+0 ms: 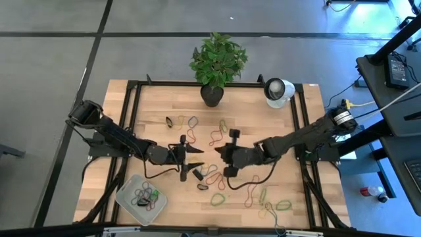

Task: Pick and place rubber bands into bin
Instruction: Put the yellow rubber band into the gray bin

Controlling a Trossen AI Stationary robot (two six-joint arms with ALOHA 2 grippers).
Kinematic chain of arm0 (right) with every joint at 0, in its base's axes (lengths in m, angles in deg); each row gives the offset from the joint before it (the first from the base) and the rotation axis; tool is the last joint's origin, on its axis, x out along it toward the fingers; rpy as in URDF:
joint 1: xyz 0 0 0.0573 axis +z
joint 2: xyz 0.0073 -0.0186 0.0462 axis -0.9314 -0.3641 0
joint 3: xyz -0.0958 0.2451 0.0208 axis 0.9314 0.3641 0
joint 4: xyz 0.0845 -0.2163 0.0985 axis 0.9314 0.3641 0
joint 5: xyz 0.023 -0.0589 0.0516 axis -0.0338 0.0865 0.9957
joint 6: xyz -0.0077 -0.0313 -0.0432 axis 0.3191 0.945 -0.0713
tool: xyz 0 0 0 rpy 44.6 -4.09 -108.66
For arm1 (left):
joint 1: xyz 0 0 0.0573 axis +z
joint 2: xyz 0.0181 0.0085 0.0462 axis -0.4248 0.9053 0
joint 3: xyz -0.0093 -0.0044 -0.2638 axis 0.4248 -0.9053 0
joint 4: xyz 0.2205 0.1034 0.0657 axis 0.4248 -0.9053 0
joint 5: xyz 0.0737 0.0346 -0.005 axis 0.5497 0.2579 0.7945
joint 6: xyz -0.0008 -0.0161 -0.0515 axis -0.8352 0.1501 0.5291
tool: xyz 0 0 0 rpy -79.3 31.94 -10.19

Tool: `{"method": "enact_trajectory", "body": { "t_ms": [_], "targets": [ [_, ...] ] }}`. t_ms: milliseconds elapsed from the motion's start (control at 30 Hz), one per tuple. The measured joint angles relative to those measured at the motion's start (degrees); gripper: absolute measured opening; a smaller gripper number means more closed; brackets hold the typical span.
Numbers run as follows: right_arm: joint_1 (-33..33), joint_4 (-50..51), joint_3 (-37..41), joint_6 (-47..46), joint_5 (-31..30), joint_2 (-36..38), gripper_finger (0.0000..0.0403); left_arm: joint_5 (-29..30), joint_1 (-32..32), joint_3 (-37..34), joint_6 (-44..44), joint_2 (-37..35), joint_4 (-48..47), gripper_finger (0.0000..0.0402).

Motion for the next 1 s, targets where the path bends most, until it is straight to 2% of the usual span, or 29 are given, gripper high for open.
{"method": "enact_trajectory", "body": {
  "t_ms": [167,333,533,733,867,1000],
  "targets": [
    [-1.5,-10.3,0.0,6.8,3.2,-0.2,0.0001,0.4,0.5,2.3,0.0,0.0,-0.1,0.0236],
    [-1.7,-15.5,0.0,9.8,5.9,-0.2,0.0001,1.4,1.7,3.5,-0.8,0.0,-0.2,0.0237],
    [-1.7,-16.3,0.0,11.0,6.0,-0.3,0.0001,2.4,3.0,3.5,-0.8,0.0,-0.3,0.0237],
    [-1.7,-18.5,0.0,12.1,8.6,-0.3,0.0001,2.5,4.2,3.5,0.0,0.0,-0.5,0.0234],
    [-1.8,-18.5,0.0,12.1,8.6,-0.2,0.0001,2.4,4.2,3.5,0.6,0.0,-1.1,0.0206],
    [-1.9,-18.4,0.0,12.1,8.6,-0.2,0.0001,2.4,3.8,3.5,0.7,0.0,-2.3,0.0149]
  ]
}}
